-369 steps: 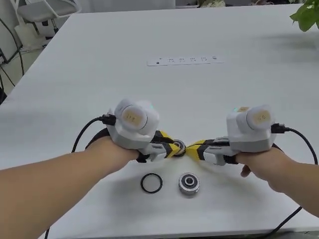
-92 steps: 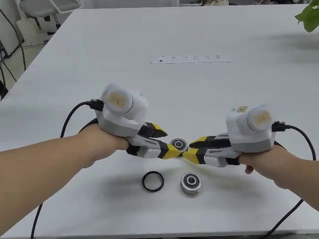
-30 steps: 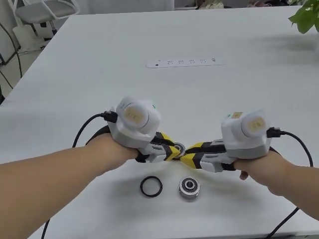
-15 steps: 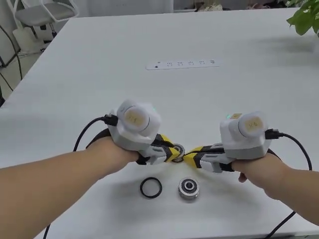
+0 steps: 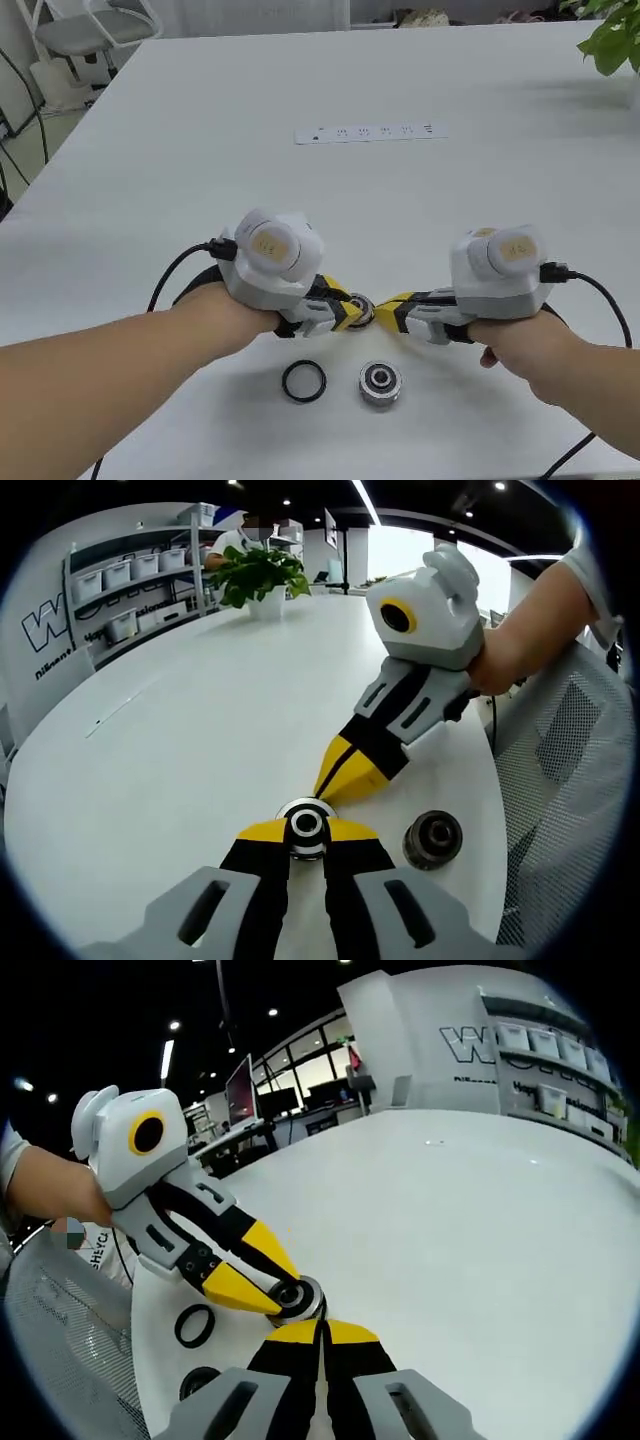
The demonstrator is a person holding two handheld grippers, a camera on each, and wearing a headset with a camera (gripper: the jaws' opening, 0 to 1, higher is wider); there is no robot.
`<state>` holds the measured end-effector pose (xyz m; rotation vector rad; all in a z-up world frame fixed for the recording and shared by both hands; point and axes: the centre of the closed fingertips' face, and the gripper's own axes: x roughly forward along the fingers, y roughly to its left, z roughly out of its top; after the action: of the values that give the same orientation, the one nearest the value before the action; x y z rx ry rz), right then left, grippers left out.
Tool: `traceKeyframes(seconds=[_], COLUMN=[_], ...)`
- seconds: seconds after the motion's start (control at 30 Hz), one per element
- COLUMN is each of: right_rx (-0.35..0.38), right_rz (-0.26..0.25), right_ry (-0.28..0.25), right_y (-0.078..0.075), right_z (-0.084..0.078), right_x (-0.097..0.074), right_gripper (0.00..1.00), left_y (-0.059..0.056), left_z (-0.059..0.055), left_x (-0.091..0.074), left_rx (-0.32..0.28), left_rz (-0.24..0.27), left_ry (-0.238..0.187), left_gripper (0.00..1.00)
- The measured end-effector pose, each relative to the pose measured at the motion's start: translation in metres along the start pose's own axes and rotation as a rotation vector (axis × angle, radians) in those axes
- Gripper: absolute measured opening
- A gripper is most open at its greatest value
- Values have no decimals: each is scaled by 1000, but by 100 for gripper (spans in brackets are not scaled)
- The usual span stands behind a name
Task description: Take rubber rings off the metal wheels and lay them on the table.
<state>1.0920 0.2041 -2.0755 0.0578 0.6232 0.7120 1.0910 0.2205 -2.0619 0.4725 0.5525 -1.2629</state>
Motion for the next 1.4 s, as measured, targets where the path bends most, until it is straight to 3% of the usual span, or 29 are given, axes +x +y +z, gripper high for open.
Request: traceKeyframes(seconds=[0.33, 0.43, 0.5, 0.83, 1.4], right_rx=[37, 64, 33, 39, 31], right_rz=[10, 38, 20, 18, 42], right_ry=[-44, -60, -50, -47, -51], right_y=[3, 11, 7, 10, 14], right_z=[8, 11, 9, 10, 13], right_x=[-4, -5, -5, -5, -3], right_gripper=[0, 0, 0, 0, 0], left_y=[0, 0, 0, 0, 1], left_z=[0, 0, 0, 0, 0], left_x=[1, 1, 1, 1, 1], left_rx=[7, 9, 11, 16, 22], left_rz=[3, 3, 5, 7, 14], left_ry=[2, 3, 3, 7, 10], left_gripper=[7, 7, 7, 7, 7])
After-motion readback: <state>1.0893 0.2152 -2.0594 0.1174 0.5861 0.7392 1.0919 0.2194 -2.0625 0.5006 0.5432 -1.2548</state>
